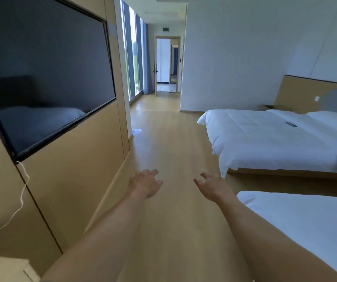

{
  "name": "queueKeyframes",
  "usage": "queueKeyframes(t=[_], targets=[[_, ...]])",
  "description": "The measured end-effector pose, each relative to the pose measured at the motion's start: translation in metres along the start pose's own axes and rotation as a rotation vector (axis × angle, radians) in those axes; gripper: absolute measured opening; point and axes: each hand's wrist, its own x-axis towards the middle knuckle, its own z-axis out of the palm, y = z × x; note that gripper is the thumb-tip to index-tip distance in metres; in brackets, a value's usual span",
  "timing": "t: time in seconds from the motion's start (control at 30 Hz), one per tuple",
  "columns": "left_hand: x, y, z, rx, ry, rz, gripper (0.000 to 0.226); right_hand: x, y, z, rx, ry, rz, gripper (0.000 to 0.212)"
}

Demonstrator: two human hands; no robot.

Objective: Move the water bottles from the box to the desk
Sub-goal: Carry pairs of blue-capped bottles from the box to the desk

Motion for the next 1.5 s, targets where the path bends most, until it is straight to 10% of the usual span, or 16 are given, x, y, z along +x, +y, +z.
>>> queueKeyframes(t=[1.5], targets=[[0.809, 0.109, -0.097, -0.058, 0.041, 0.053, 0.052, 0.821, -0.001, -0.07, -0.057, -0.046, 0.015, 0.058]])
